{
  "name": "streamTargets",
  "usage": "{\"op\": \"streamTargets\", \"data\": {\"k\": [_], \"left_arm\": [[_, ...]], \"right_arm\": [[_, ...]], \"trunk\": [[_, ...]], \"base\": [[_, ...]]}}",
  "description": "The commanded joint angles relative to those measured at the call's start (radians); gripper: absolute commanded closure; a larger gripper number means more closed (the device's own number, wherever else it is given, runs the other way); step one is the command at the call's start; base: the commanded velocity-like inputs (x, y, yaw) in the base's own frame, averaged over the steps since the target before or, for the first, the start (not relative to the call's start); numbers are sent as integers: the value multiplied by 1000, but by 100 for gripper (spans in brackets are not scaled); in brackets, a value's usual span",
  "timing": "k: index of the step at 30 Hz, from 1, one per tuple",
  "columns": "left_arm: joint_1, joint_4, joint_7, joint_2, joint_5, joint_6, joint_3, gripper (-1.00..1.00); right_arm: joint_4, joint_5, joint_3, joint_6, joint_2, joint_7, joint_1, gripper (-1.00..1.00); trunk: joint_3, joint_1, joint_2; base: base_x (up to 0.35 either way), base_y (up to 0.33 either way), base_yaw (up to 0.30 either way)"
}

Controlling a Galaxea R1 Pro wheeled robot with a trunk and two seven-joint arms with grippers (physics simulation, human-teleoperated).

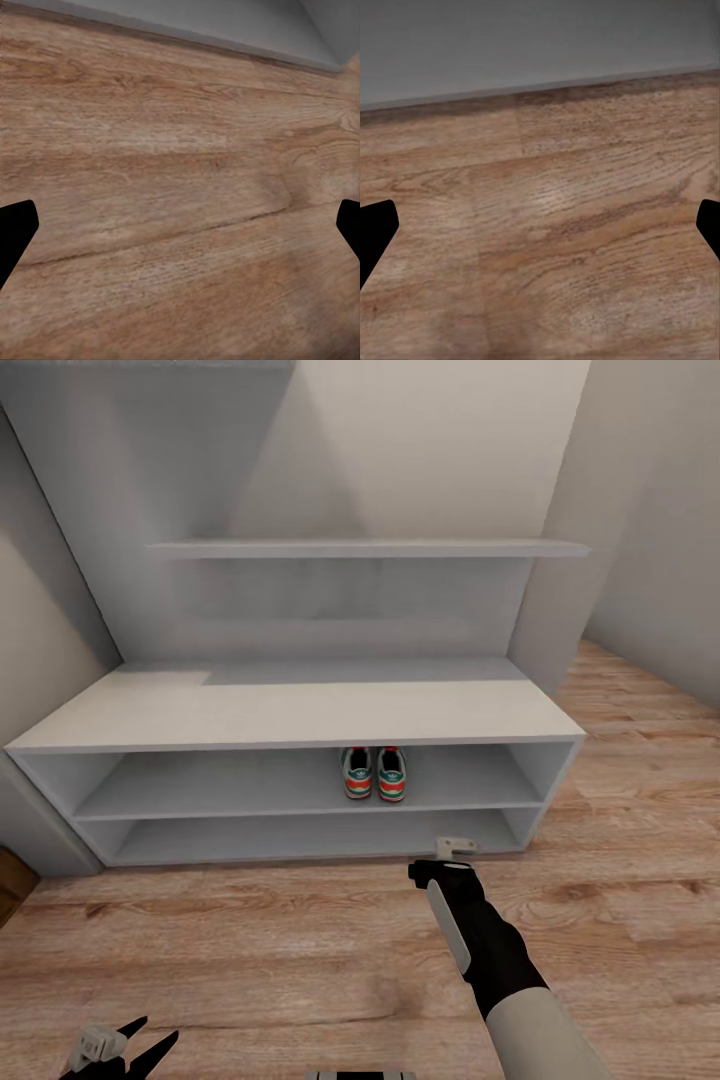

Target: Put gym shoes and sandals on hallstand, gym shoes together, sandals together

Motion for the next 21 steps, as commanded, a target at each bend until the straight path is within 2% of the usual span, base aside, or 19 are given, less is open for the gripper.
{"op": "streamTargets", "data": {"k": [1, 21], "left_arm": [[-1, -1, -3, -1, -11, -9, 6, -100], [-1, -2, -2, 0, -12, -10, 6, -100]], "right_arm": [[-1, -11, 1, 2, 0, -9, 0, -100], [45, -14, 2, -2, 0, -4, 5, -100]], "trunk": [[-1, 0, 0], [-1, 0, 0]], "base": [[-6, 0, 0], [-1, 0, -3]]}}
